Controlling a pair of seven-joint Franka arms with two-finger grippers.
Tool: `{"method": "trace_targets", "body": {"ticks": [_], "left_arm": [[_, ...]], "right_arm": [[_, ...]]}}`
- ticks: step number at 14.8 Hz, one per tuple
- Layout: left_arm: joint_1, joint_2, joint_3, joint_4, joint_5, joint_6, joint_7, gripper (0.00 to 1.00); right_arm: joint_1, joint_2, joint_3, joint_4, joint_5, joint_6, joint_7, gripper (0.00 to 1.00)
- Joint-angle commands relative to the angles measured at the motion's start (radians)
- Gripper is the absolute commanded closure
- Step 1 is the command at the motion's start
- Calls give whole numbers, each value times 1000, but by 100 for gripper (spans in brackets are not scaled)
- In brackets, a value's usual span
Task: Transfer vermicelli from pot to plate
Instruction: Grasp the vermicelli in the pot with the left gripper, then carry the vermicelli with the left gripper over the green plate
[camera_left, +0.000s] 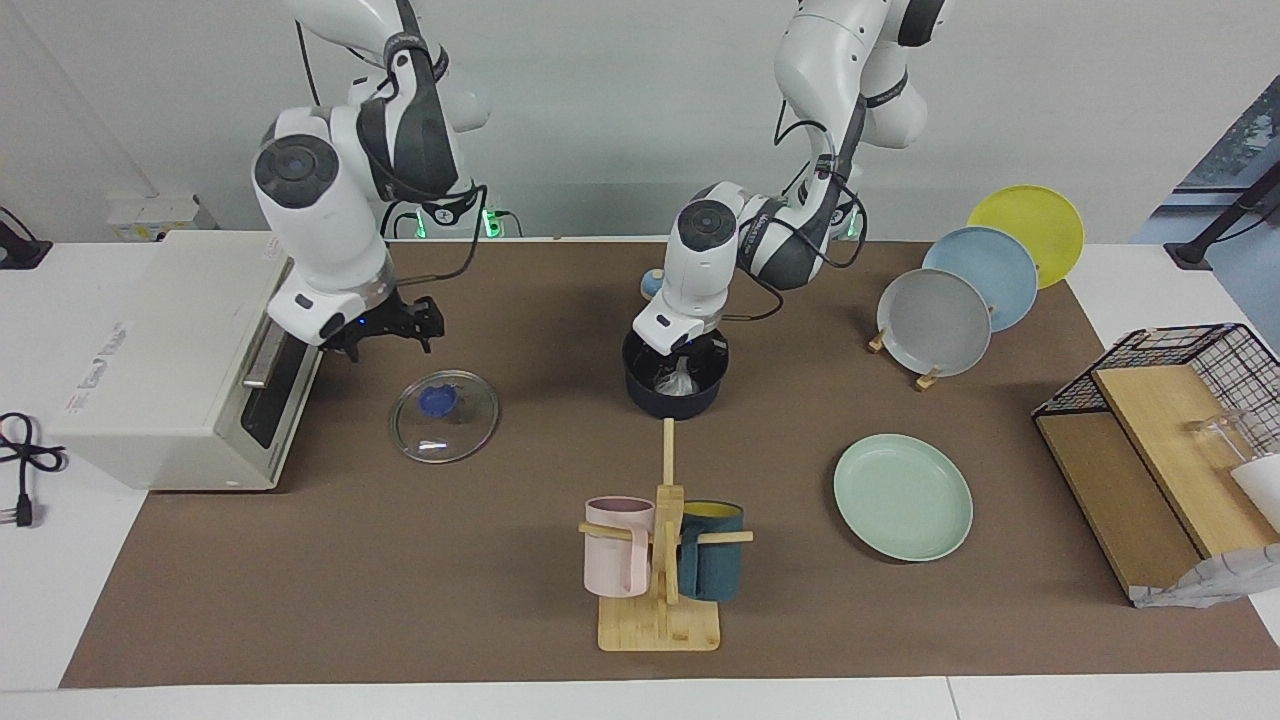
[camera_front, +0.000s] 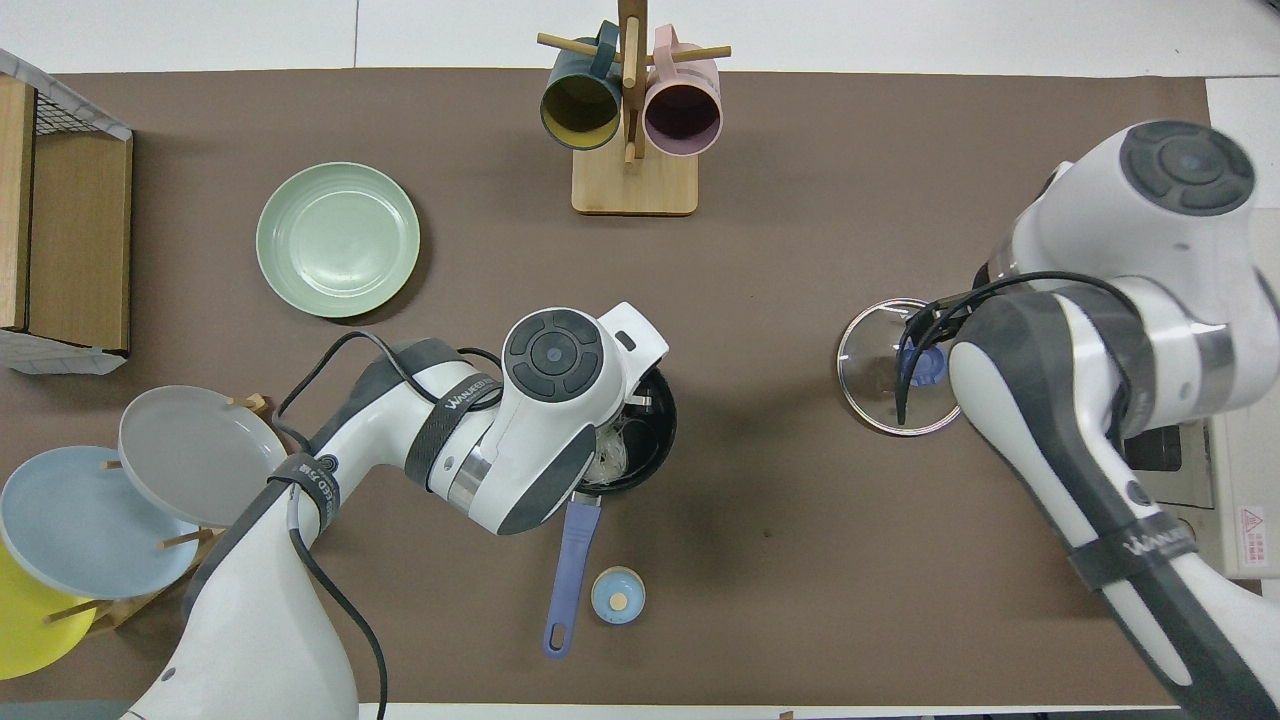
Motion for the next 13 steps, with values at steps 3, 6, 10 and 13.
{"method": "trace_targets", "body": {"ticks": [3, 6, 10, 13], "left_arm": [[64, -86, 4, 159, 2, -288, 31, 100], [128, -83, 9, 294, -32, -419, 70, 100], [315, -41, 9, 428, -52, -514, 172, 100], [446, -23, 11, 449, -50, -491, 287, 100]], "right_arm": [[-29, -85, 5, 81, 16, -137, 8, 0], [-27, -102, 5, 59, 16, -166, 5, 0], [-21, -148, 3, 21, 16, -166, 11, 0], [-18, -150, -32, 16, 25, -154, 10, 0]]}}
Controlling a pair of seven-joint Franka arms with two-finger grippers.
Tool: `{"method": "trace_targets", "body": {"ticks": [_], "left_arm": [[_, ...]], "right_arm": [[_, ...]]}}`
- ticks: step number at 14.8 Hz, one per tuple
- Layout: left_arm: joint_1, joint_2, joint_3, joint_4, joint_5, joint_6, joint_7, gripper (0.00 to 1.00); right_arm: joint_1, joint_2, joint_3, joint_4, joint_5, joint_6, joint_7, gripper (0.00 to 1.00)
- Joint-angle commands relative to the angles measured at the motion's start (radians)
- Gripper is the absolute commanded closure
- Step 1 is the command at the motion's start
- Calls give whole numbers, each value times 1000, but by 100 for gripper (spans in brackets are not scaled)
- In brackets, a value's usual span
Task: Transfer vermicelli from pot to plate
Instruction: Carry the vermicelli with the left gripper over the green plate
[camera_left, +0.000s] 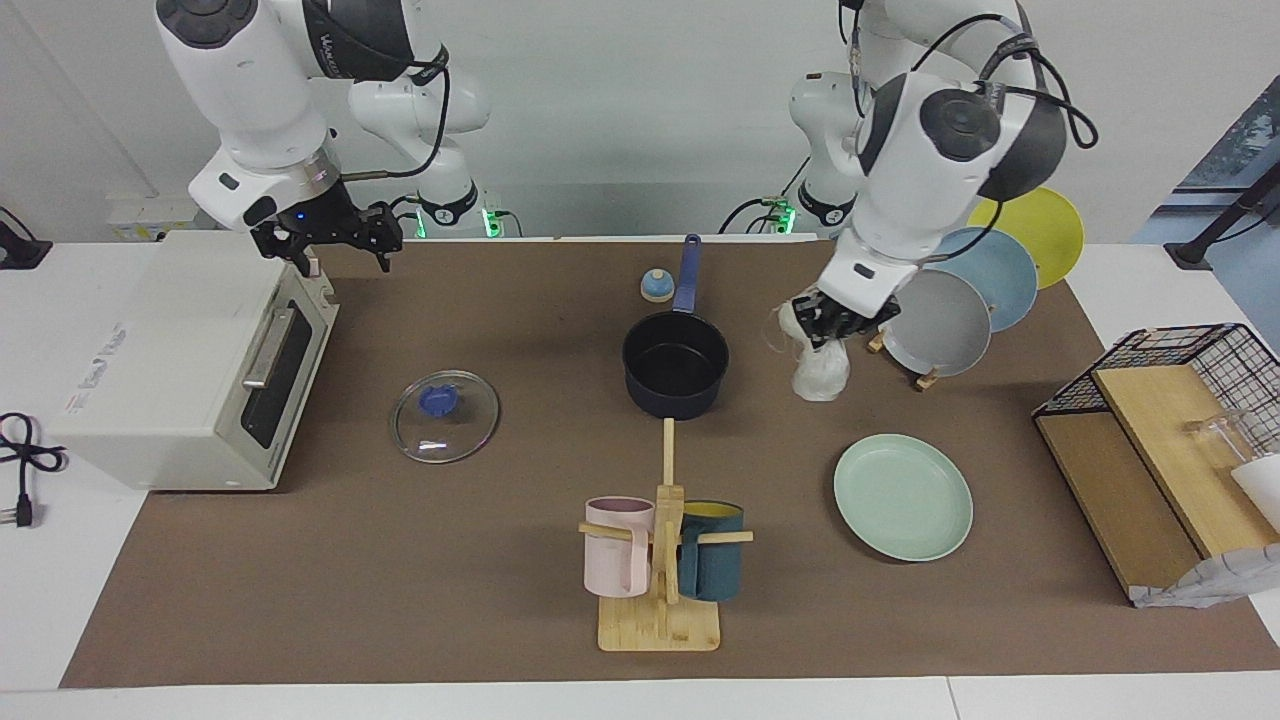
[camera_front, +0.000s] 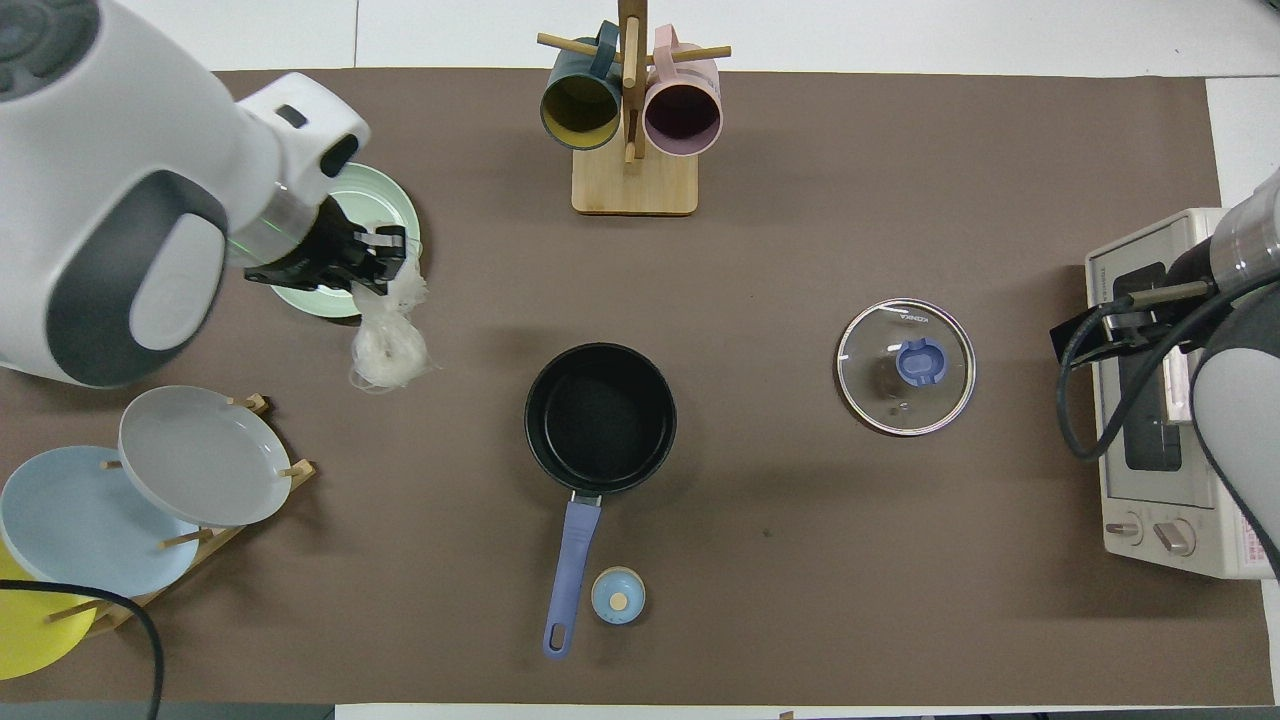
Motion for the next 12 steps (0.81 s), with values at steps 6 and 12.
{"method": "trace_targets", "body": {"ticks": [6, 12], "left_arm": [[179, 117, -8, -24, -4, 204, 206, 100], [179, 235, -8, -52, 42, 381, 215, 100]], "right_arm": [[25, -19, -67, -20, 50, 8, 10, 0], [13, -8, -61, -7, 48, 6, 12, 0]]}}
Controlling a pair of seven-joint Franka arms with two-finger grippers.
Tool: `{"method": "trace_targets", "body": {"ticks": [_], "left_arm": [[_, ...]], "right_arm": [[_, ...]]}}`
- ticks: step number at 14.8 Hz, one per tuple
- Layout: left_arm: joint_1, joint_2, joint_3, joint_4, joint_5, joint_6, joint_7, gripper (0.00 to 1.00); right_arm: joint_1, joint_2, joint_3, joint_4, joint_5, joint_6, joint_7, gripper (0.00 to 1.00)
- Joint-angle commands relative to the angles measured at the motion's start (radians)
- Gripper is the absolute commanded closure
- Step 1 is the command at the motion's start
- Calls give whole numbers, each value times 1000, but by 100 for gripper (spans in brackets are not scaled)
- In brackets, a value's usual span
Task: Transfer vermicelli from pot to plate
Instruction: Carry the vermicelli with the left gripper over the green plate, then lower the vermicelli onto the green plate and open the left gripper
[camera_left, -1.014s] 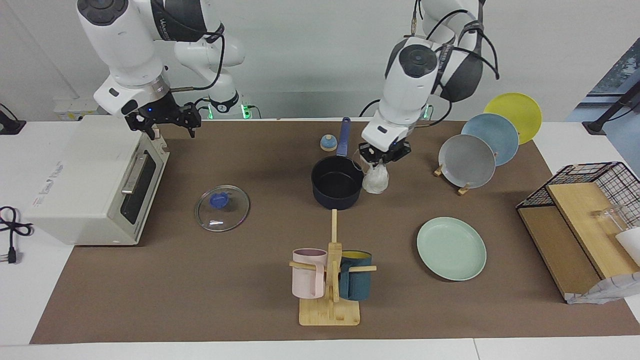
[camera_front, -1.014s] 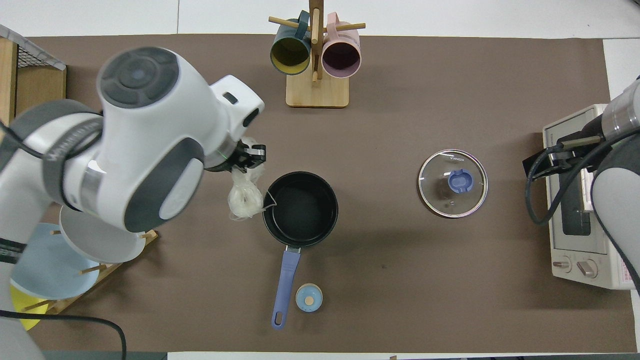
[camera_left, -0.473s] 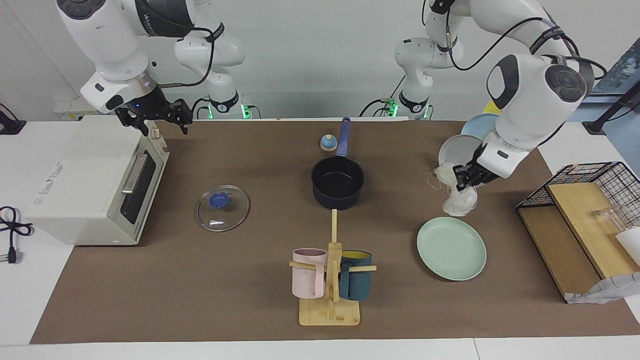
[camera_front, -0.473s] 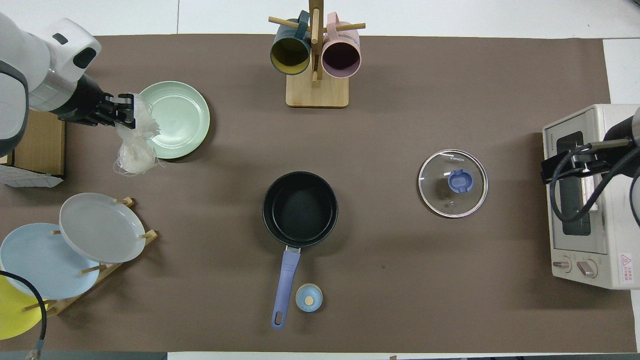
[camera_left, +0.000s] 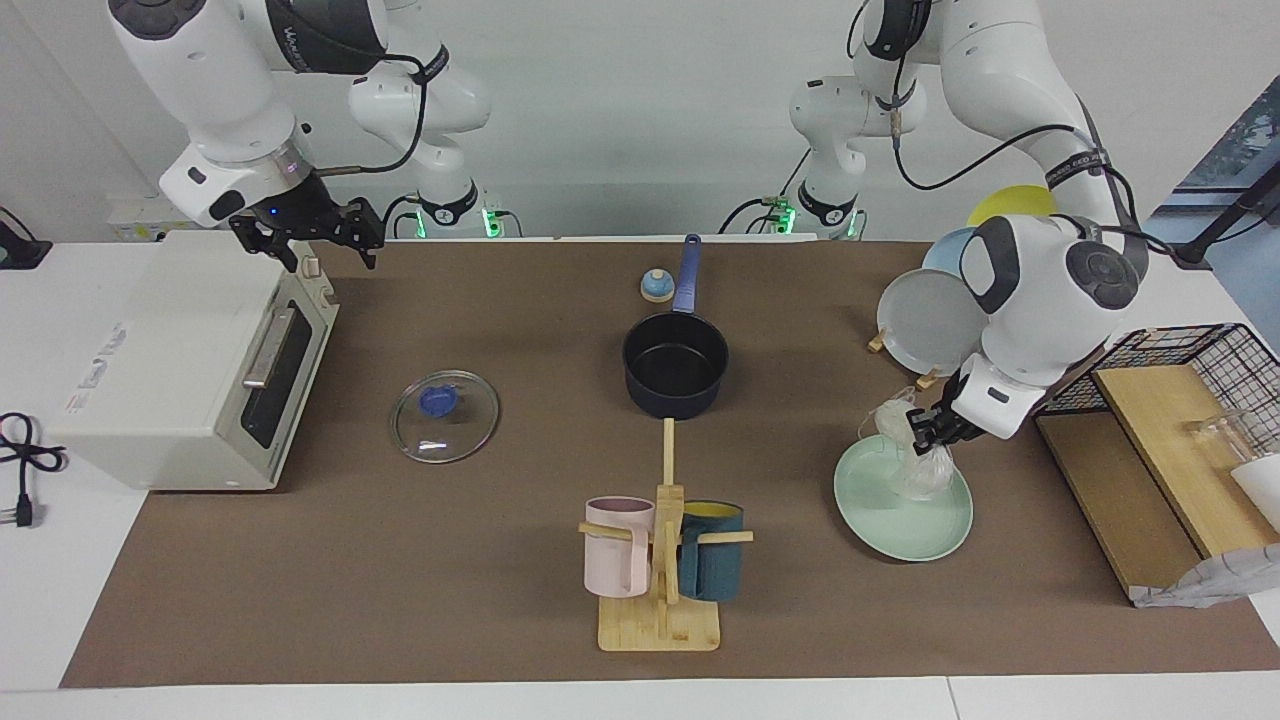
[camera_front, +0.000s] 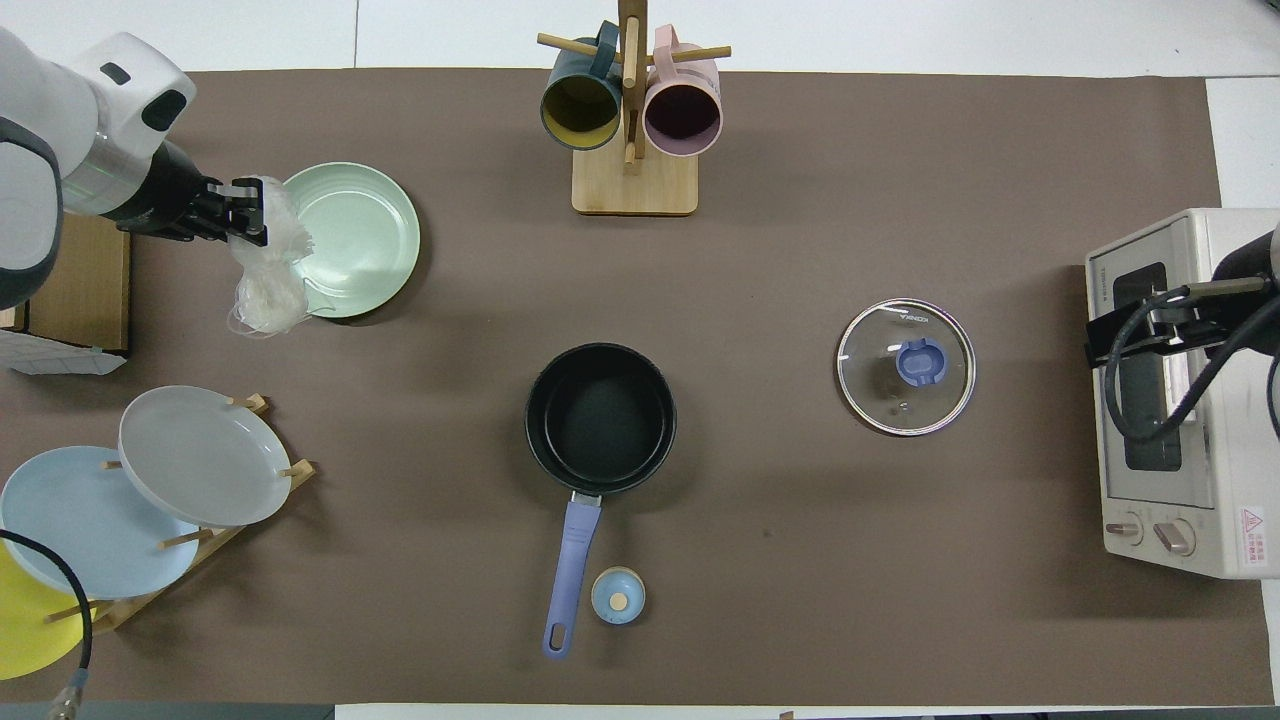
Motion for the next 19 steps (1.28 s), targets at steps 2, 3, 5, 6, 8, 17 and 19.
{"method": "trace_targets", "body": {"ticks": [2, 3, 5, 6, 8, 17, 19], "left_arm": [[0, 45, -1, -1, 31, 72, 55, 100], [1, 55, -1, -1, 31, 87, 81, 100], [0, 56, -1, -19, 31, 109, 106, 100], [3, 54, -1, -22, 31, 109, 130, 100], [4, 54, -1, -13, 30, 98, 136, 1], [7, -242, -2, 34, 30, -264, 44, 0], [6, -332, -2, 27, 30, -392, 44, 0]], "right_arm": [[-14, -2, 3, -4, 3, 4, 10, 0], [-20, -1, 4, -4, 3, 4, 10, 0], [-53, -1, 38, -4, 3, 4, 9, 0], [-70, -1, 59, -4, 5, 4, 10, 0], [-71, 1, 58, -4, 5, 4, 12, 0], [-58, -12, 55, -4, 11, 5, 12, 0], [-69, -13, 53, -3, 16, 13, 12, 0]]}}
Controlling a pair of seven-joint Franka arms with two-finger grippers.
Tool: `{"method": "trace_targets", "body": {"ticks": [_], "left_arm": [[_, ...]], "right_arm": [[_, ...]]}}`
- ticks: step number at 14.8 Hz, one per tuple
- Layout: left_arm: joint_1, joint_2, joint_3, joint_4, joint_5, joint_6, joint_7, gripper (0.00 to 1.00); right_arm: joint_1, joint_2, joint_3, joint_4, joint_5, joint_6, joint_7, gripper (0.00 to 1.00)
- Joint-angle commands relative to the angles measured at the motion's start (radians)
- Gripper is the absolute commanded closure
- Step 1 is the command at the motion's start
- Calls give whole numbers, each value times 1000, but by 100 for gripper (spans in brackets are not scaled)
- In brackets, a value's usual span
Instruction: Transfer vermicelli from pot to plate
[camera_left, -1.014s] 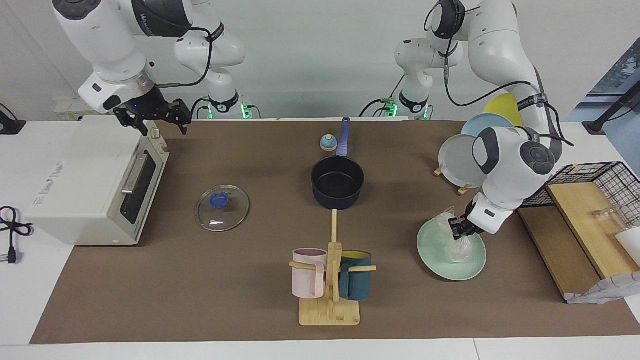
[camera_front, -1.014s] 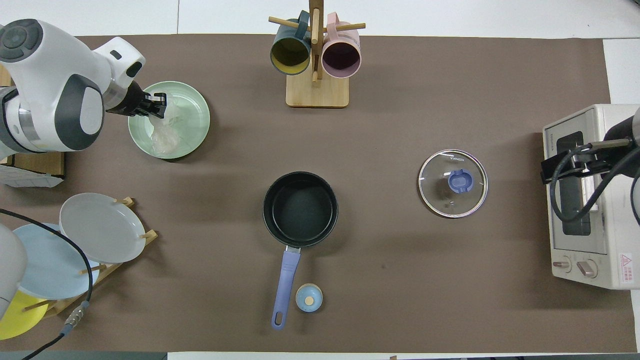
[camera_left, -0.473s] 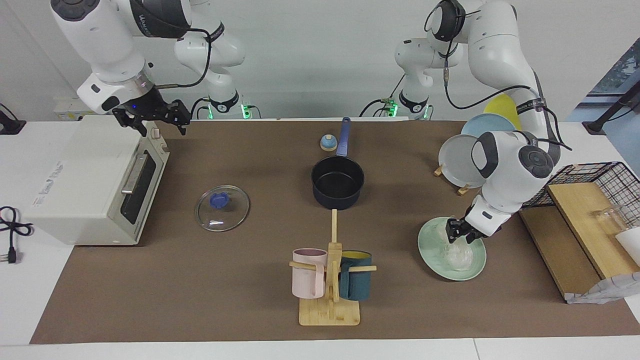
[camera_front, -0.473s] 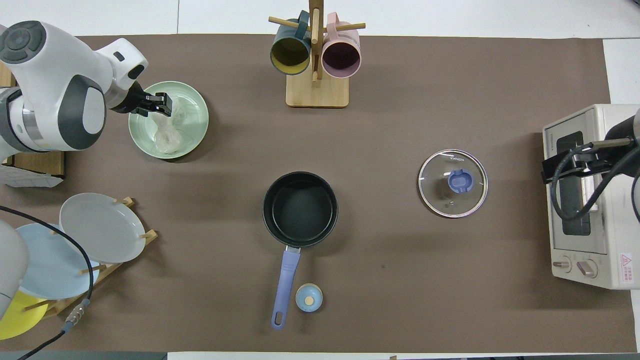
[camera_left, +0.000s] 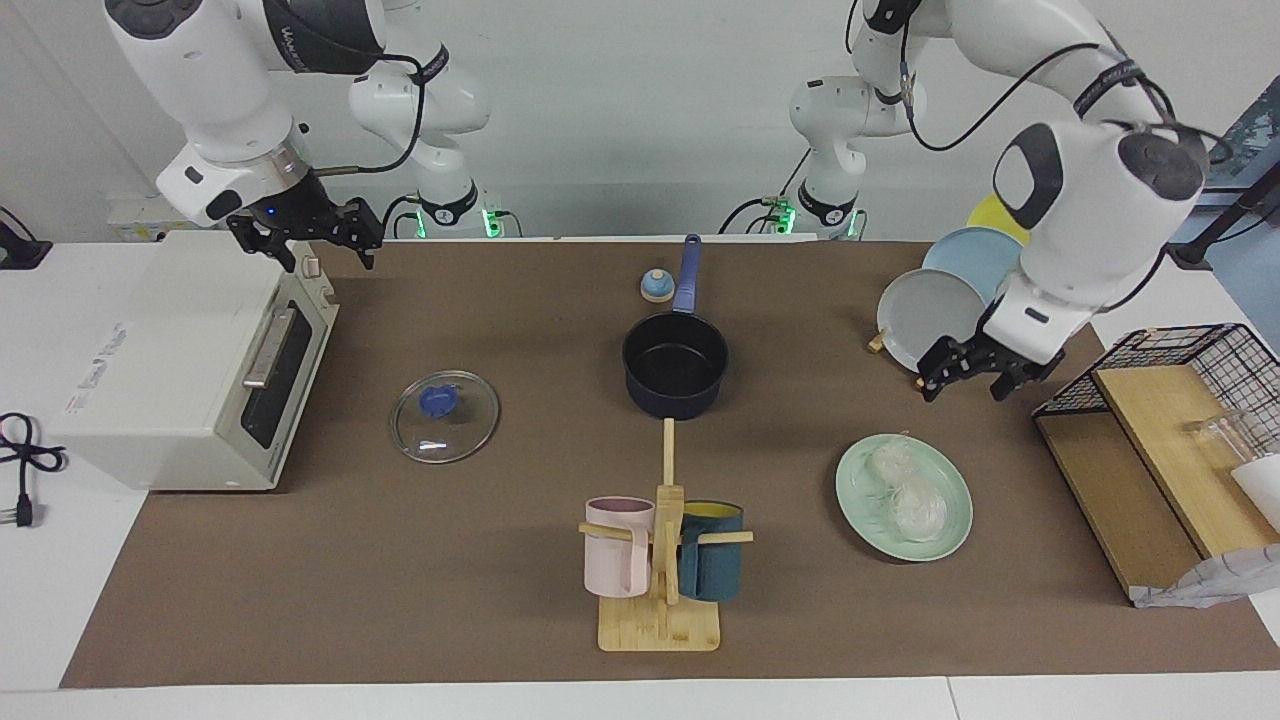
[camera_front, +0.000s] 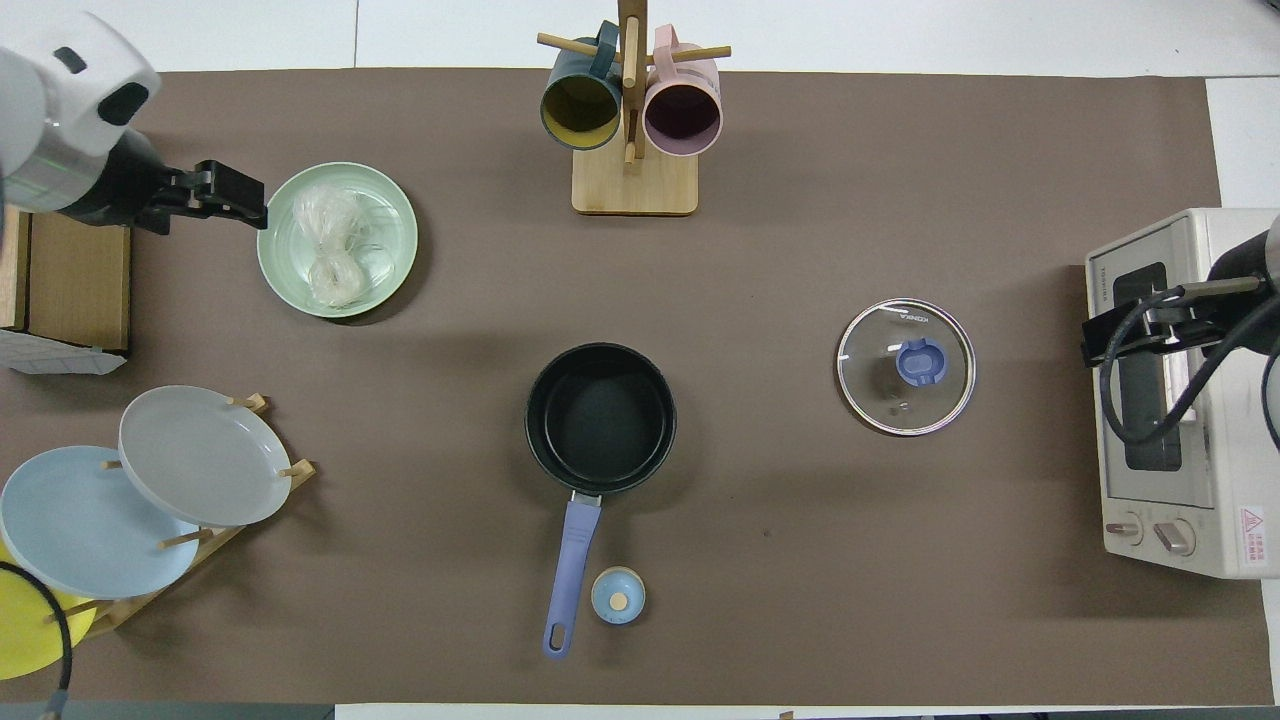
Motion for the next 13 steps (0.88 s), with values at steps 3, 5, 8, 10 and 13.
{"method": "trace_targets", "body": {"ticks": [3, 5, 8, 10, 13], "left_arm": [[-11, -197, -4, -123, 18, -160, -48, 0], [-9, -247, -4, -183, 19, -163, -50, 0], [-12, -258, -5, -188, 19, -212, -48, 0], [-12, -258, -7, -178, 21, -232, -45, 0], [-9, -258, -7, -156, 19, -252, -44, 0]], "right_arm": [[-42, -12, 7, -5, 20, 18, 15, 0], [-50, -10, 5, -5, 22, 29, 54, 0], [-50, -17, -4, -5, 20, 32, 82, 0], [-50, -15, -18, -5, 20, 32, 71, 0], [-47, -23, -15, -5, 19, 27, 71, 0]]}}
